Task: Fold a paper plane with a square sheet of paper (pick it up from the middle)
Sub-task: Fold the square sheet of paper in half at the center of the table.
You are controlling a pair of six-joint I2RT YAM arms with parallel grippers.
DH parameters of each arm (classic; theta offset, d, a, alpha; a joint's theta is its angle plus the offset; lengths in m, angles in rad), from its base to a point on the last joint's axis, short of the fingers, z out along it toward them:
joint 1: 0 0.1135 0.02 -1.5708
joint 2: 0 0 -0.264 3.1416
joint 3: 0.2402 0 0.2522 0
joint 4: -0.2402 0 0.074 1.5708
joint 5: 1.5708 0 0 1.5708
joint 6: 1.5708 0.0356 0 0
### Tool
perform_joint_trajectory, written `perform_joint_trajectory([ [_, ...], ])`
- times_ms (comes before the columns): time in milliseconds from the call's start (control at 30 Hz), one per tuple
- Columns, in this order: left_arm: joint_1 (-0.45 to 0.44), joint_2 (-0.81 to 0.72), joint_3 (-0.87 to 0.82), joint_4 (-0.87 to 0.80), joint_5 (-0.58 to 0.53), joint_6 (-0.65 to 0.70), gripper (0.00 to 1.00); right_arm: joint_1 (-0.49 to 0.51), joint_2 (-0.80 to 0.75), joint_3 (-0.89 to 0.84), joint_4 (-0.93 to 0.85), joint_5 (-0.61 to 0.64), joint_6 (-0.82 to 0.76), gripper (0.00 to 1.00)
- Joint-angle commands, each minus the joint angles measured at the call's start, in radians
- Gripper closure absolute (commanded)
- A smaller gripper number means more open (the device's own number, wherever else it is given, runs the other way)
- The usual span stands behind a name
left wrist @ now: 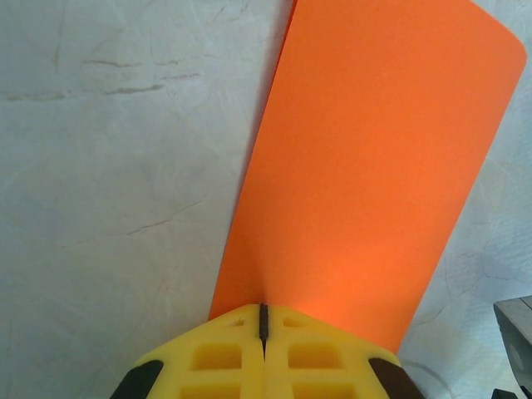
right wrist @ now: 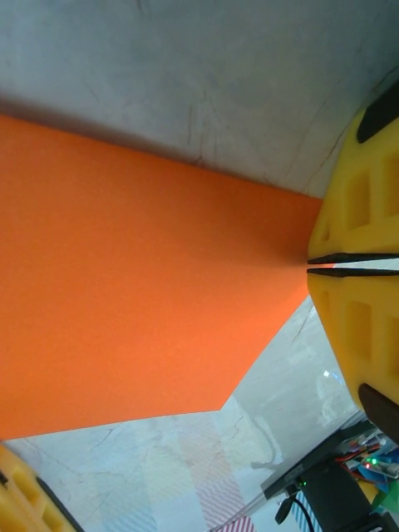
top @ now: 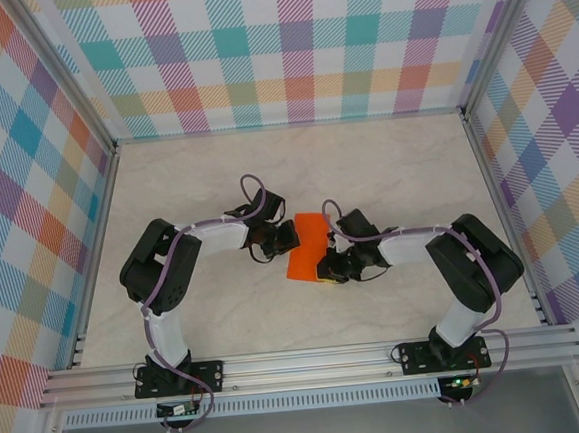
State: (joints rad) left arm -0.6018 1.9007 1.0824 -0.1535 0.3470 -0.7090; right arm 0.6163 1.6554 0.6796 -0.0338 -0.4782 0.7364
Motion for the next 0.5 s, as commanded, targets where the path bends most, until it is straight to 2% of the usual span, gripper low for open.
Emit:
perform_joint_trajectory([
  [0, -0.012, 0.009, -0.031, -0.111, -0.025, 0.021, 1.00, 0.005, -0.024, -0.014, -0.139, 0.037, -0.052, 0.86],
  [100, -0.012, 0.008, -0.030, -0.114, -0.023, 0.022, 1.00, 0.002, -0.061, 0.039, -0.185, 0.042, -0.067, 0.86],
  [233, -0.012, -0.014, -0.040, -0.100, -0.012, 0.008, 1.00, -0.037, -0.106, 0.115, -0.284, 0.176, -0.047, 0.83],
  [333, -0.012, -0.044, -0.054, -0.079, 0.002, -0.015, 1.00, -0.075, -0.060, 0.196, -0.384, 0.277, -0.030, 0.77],
  [467, -0.012, -0.090, -0.066, -0.068, 0.008, -0.035, 1.00, -0.075, 0.025, 0.277, -0.352, 0.220, -0.030, 0.75],
])
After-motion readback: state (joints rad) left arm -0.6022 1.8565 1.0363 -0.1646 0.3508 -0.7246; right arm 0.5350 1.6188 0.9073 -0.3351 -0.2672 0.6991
